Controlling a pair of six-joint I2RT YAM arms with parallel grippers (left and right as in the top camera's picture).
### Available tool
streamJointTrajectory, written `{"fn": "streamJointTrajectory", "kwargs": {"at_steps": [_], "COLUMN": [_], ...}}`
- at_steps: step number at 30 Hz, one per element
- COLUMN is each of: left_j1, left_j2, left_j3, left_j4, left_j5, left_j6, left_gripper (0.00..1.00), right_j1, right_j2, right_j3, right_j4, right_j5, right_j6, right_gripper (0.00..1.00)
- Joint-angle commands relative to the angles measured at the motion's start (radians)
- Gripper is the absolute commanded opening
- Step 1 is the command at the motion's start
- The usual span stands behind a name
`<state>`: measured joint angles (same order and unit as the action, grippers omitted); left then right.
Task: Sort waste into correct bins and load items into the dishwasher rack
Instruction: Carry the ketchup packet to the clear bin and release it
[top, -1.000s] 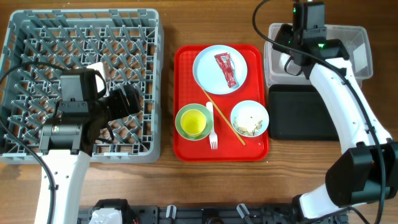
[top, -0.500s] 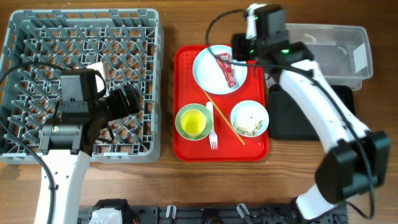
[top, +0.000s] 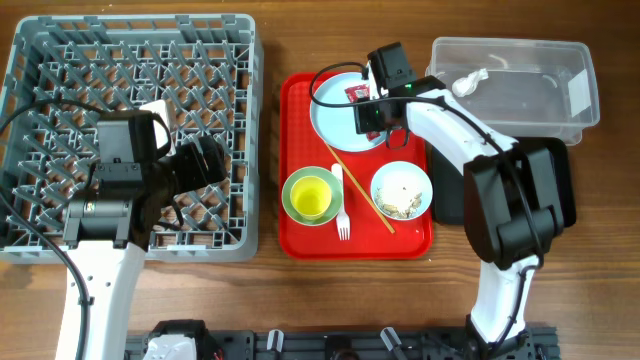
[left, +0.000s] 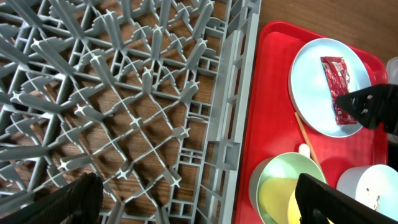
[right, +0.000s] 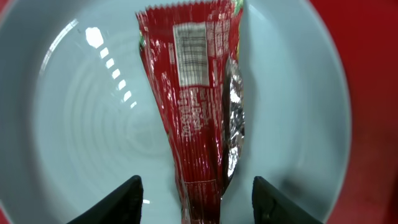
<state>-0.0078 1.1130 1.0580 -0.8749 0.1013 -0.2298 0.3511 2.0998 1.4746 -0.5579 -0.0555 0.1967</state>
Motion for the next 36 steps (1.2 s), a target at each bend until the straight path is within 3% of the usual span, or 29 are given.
{"fn": "streamJointTrajectory", "kwargs": {"at_steps": [1, 5, 13, 17, 25, 27, 28, 29, 31, 33, 36], "left_j1": [0.004, 0.004, 0.004, 0.004, 0.004, 0.004, 0.004, 0.004, 0.004, 0.004, 0.004], "left_j2": [-0.004, -0.004, -0.004, -0.004, -0.004, -0.004, -0.004, -0.004, -0.004, -0.004, -0.004], "left_j3": [0.019, 0.019, 0.019, 0.019, 0.019, 0.019, 0.019, 0.019, 0.019, 0.019, 0.019], "left_j4": [0.003, 0.003, 0.002, 0.002, 0.003, 0.003, 0.003, 0.003, 0.003, 0.002, 0.002], "left_j5": [-0.01, -0.01, -0.01, -0.01, -0.01, -0.01, -0.01, -0.01, -0.01, -0.01, -0.01], "left_j6": [0.013, 0.013, 0.013, 0.013, 0.013, 0.013, 0.013, 0.013, 0.013, 0.013, 0.013], "left_gripper": [1.0, 1.0, 1.0, 1.0, 1.0, 1.0, 1.0, 1.0, 1.0, 1.0, 1.0], "right_j1": [0.008, 0.008, -0.021, -0.087, -0.24, -0.264, -0.274, -0.281, -0.287, -0.287, -0.287], "right_j2": [0.016, -0.002, -0.228, -0.391, -0.385, -0.375, -0.375, -0.376, -0.388, -0.414, -0.467], "right_j3": [-0.003, -0.003, -0.002, -0.002, -0.004, -0.004, -0.004, -0.004, -0.003, -0.003, -0.003], "right_j4": [-0.001, -0.005, -0.008, -0.051, -0.207, -0.187, -0.163, -0.138, -0.113, -0.113, -0.15], "right_j5": [-0.021, -0.021, 0.071, 0.266, 0.301, 0.276, 0.254, 0.233, 0.21, 0.175, 0.04], "right_j6": [0.017, 0.043, 0.073, 0.22, 0.434, 0.433, 0.434, 0.431, 0.393, 0.325, 0.216], "right_gripper": [0.32, 0.04, 0.04, 0.04, 0.05, 0.26, 0.43, 0.49, 0.73, 0.82, 0.84]}}
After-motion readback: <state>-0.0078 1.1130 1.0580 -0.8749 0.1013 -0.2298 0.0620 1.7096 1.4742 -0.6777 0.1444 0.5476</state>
